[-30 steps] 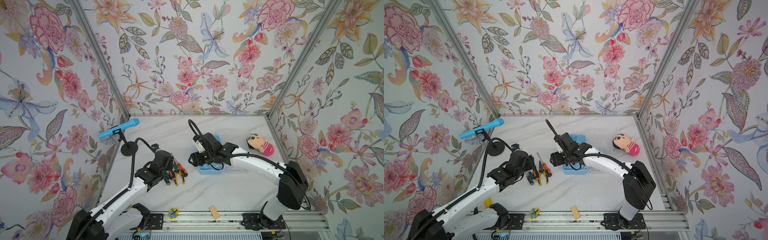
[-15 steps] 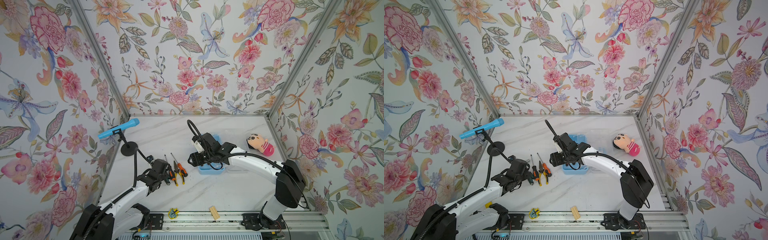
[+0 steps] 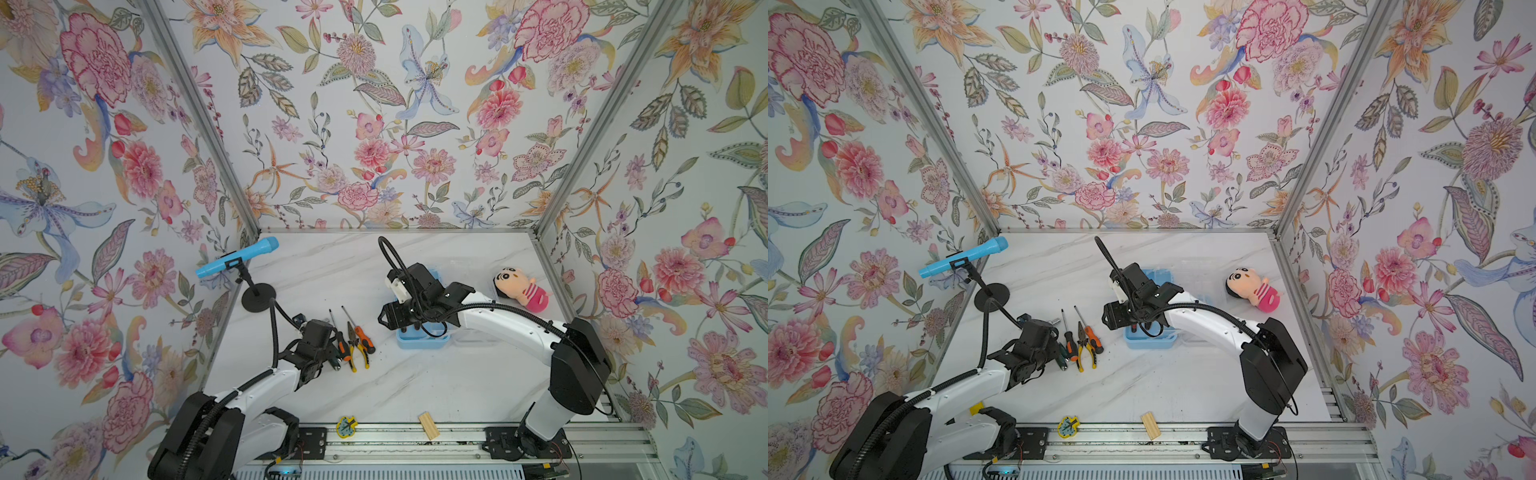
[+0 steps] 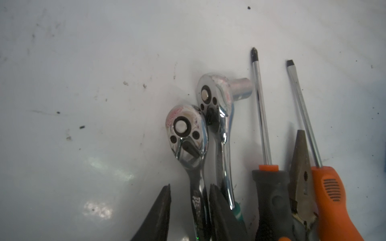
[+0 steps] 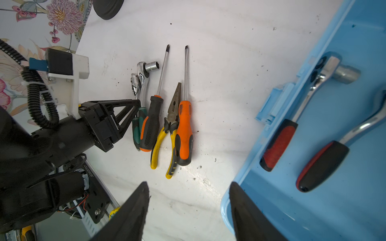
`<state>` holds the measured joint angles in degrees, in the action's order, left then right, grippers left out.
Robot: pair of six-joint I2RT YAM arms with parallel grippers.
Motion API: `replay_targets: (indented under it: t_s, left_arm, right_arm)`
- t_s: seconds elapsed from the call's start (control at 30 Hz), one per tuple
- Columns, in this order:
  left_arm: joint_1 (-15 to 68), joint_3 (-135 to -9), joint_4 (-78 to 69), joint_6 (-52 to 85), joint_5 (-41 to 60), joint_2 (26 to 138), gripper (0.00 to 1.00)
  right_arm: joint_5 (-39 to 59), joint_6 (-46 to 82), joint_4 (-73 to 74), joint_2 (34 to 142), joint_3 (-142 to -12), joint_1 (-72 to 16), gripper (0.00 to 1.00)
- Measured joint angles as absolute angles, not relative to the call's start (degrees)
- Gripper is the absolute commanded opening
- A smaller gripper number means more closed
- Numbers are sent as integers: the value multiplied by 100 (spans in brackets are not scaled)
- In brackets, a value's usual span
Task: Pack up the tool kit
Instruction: 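Grasp the green-handled ratchet with left gripper while right gripper shifts over the box, then place the green-handled ratchet into the blue box with left gripper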
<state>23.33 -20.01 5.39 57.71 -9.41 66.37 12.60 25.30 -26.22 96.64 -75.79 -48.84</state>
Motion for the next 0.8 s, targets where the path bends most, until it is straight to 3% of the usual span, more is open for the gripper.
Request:
replay_targets:
  t_s: [0.17,0.23,0.27,0.5,0.67,0.8]
  left_arm:
    - [2322,-2029,325,5690,-943,6831,15]
    - [2320,-2058,336,5631,-958,6862,2]
    - [2318,-2064,346,5612,-978,6855,0]
    - [2307,-2464,1402,5317,-1037,6442,0]
    - [2399,-3704,1824,5135,-930,6180,0]
    - [3076,-4984,1468,5118,-845,6799,0]
  right_arm:
    - [1306,2534,-2585,9664,-7579,-4823,62]
    - [1308,2534,-2585,9664,-7579,-4810,62]
    - [1308,2534,-2582,9664,-7579,-4799,61]
    - [1367,2576,-2567,9664,-7579,-4772,61]
    - [1444,2644,-2484,9631,-7572,-4681,60]
    - [1304,2836,-2283,9159,-7264,-4394,58]
